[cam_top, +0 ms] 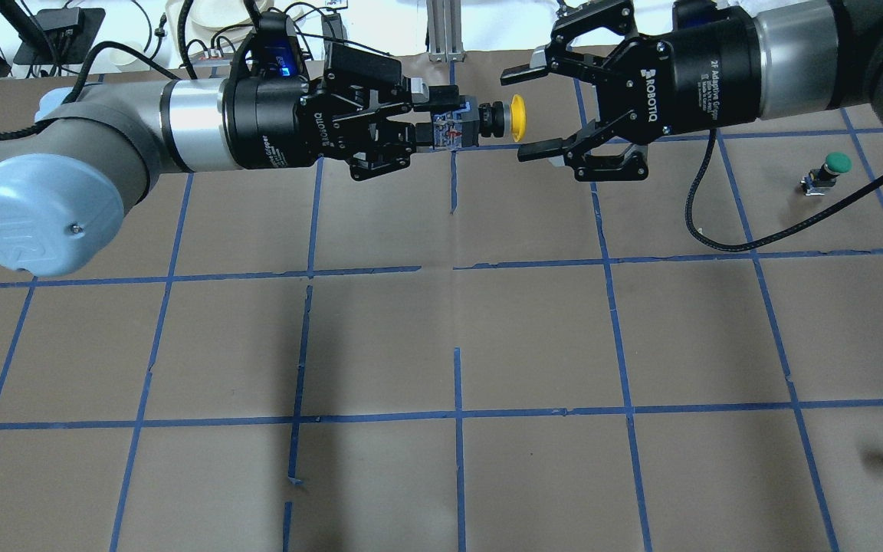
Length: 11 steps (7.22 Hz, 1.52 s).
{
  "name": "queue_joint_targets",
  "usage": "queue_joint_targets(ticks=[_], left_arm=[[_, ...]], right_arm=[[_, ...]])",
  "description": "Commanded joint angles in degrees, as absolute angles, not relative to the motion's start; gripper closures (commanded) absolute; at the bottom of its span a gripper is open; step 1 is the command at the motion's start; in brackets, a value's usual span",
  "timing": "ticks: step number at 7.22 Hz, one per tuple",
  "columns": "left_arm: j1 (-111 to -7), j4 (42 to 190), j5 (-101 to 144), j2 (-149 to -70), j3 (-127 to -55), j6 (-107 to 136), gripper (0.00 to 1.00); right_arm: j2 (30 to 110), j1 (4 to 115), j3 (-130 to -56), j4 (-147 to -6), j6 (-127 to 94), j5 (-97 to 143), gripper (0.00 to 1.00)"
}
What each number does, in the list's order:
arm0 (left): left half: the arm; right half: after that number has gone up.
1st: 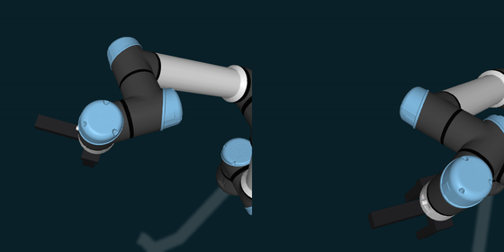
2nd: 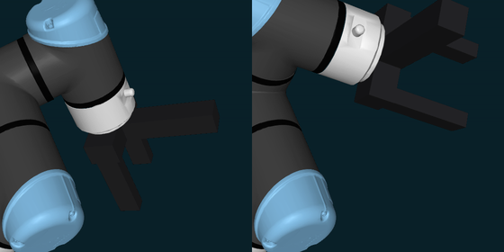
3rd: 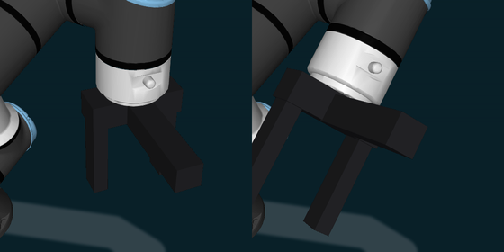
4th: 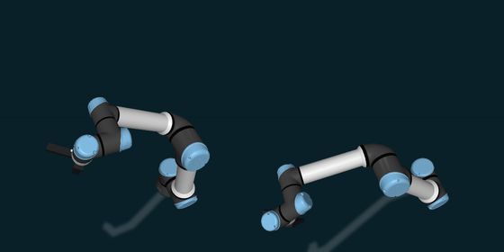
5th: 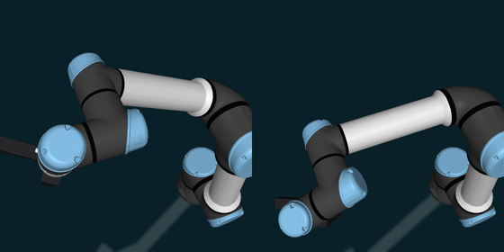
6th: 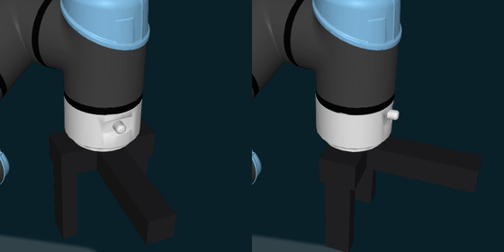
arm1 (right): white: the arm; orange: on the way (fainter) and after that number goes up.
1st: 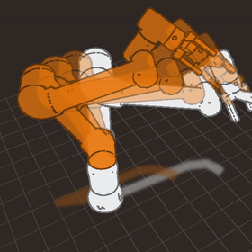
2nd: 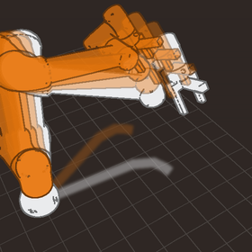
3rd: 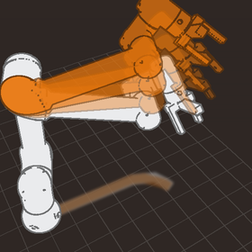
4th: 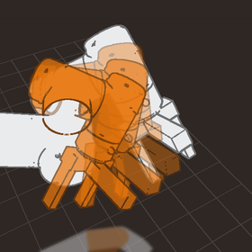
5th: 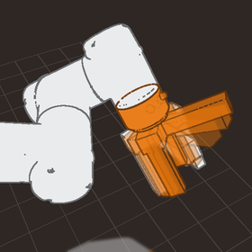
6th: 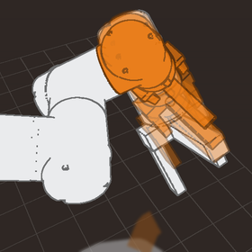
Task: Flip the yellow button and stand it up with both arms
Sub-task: 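Close the right gripper on the yellow button's base beside the left gripper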
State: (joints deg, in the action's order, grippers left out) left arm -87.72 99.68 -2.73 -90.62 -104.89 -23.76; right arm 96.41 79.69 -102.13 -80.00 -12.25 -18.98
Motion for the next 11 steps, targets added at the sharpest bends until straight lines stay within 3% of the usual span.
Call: queue_joint_targets(ticks=[1,2,4,5,6,7,11], left_arm=[[-87.7,99.7,-2.7,-90.6,-104.8,-23.7,0.97],[-87.7,99.4,-2.7,-90.9,-104.9,-23.9,0.93],[-87.7,99.1,-2.8,-91.0,-104.7,-23.6,0.9],[-87.7,99.1,-3.0,-90.9,-104.4,-23.5,0.8],[-87.7,99.1,-3.0,-91.1,-104.2,-21.3,0.28],[-87.7,98.4,-2.9,-91.0,-104.2,-18.4,0.03],[-86.1,94.5,-8.0,-90.3,-104.3,-15.3,0.01]], right_arm=[[96.2,79.6,-102.1,-80.1,-12.1,-19.0,0.41],[96.4,79.7,-102.1,-80.0,-12.0,-19.1,0.49],[96.4,79.6,-102.0,-80.0,-11.7,-19.2,0.73],[96.4,79.6,-102.0,-80.0,-11.7,-19.2,0.76],[96.3,79.6,-101.8,-80.0,-11.7,-19.2,0.76],[96.3,79.6,-101.6,-80.0,-11.9,-19.2,0.76],[96.1,79.0,-101.3,-82.0,-11.0,-19.7,0.76]])
